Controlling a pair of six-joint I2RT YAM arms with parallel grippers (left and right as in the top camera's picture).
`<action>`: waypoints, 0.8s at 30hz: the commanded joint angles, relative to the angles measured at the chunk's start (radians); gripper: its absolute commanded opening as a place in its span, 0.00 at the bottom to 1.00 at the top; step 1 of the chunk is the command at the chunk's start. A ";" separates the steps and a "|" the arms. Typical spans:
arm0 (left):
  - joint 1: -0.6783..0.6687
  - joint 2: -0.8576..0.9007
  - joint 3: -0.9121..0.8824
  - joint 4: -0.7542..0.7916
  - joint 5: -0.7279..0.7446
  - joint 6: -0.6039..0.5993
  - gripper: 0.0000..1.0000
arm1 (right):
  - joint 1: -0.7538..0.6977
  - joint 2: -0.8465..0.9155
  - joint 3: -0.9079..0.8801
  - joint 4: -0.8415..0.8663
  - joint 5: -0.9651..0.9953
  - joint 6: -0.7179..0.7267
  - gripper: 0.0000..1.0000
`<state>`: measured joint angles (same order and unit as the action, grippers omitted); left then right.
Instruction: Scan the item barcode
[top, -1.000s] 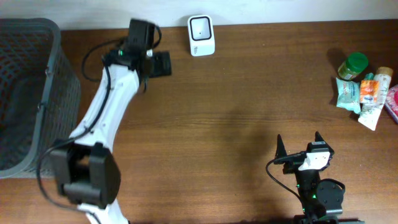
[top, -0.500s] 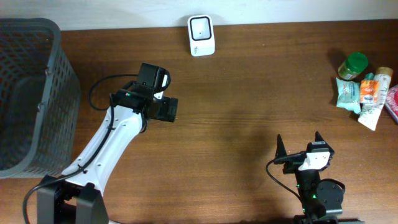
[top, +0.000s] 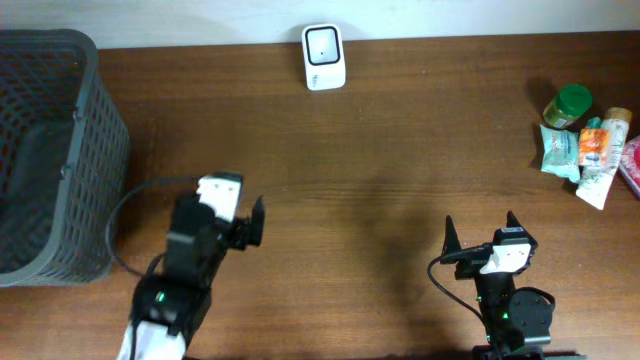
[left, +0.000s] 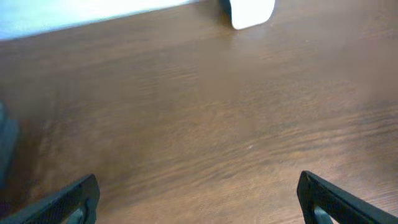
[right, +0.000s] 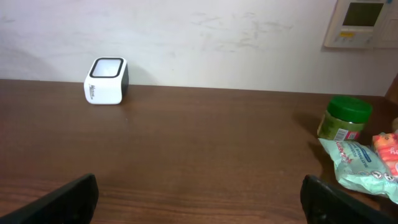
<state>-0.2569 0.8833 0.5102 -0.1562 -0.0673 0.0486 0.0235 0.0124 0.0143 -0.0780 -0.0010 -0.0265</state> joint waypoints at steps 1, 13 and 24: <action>0.114 -0.230 -0.145 0.006 0.143 0.028 0.99 | 0.009 -0.008 -0.009 -0.004 0.005 0.008 0.99; 0.144 -0.472 -0.257 -0.002 0.138 0.029 0.99 | 0.009 -0.008 -0.009 -0.004 0.005 0.008 0.98; 0.200 -0.751 -0.430 0.024 0.131 0.029 0.99 | 0.009 -0.008 -0.009 -0.004 0.005 0.008 0.99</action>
<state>-0.0799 0.1608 0.1093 -0.1455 0.0566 0.0612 0.0235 0.0113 0.0143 -0.0784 -0.0006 -0.0261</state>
